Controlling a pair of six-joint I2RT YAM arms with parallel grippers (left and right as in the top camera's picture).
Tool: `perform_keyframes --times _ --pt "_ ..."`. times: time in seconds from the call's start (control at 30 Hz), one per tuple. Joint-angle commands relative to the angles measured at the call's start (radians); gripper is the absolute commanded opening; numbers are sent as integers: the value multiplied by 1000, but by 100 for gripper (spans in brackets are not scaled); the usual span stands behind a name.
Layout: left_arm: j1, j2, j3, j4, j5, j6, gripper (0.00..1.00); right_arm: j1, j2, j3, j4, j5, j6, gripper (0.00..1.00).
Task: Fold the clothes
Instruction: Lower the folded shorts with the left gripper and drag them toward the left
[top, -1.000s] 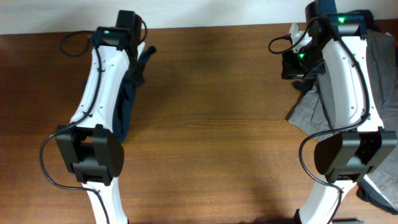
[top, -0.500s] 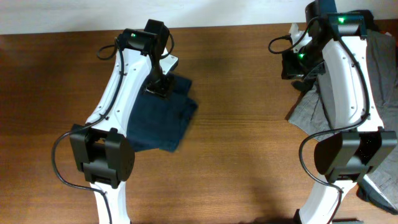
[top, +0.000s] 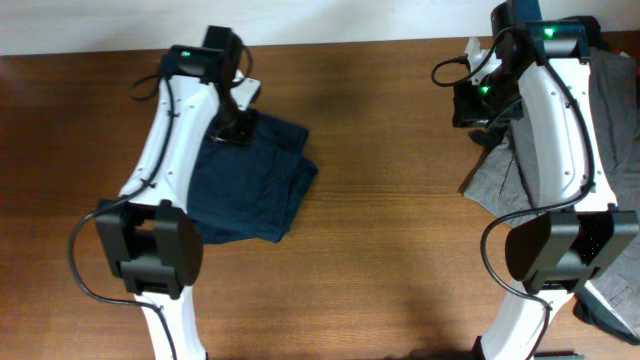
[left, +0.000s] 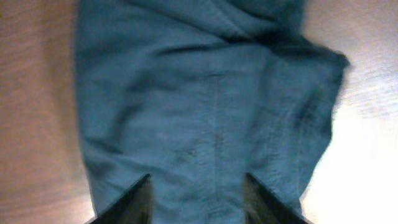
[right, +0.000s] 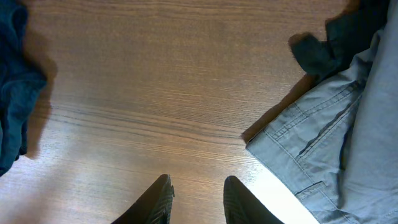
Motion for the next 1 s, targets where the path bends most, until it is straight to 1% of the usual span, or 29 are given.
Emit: perform_keyframes --times 0.0,0.07,0.3,0.4,0.53,0.63,0.7,0.8,0.83,0.87,0.9,0.97 --pt "57 -12 -83 95 27 -14 34 1 -19 4 -4 -22 2 32" --pt "87 -9 -174 201 28 -14 32 3 -19 4 -6 -76 1 33" --pt "132 -7 -383 325 126 -14 31 24 -19 4 -6 -76 -2 33" --pt "142 -7 -483 415 122 -14 32 34 -19 4 -7 -76 -2 33" --pt "149 -7 -596 554 57 -15 33 40 -19 4 -10 -76 -3 33" --pt "174 -7 -624 577 22 -24 33 40 -19 4 -14 -76 -3 33" --pt "203 -7 -623 585 -53 -30 33 40 -19 4 -14 -76 -3 33" --pt "256 -7 -616 594 -158 -30 40 40 -19 4 -14 -76 -3 33" --pt "279 -7 -611 595 -174 -31 41 40 -19 4 -14 -76 -3 33" --pt "311 -7 -602 595 -173 -39 41 40 -19 4 -14 -76 -4 33" --pt "351 -7 -588 594 -172 -68 44 40 -19 4 -14 -76 -17 33" --pt "399 -8 -563 585 -123 -76 47 40 -19 4 -14 -76 -26 33"
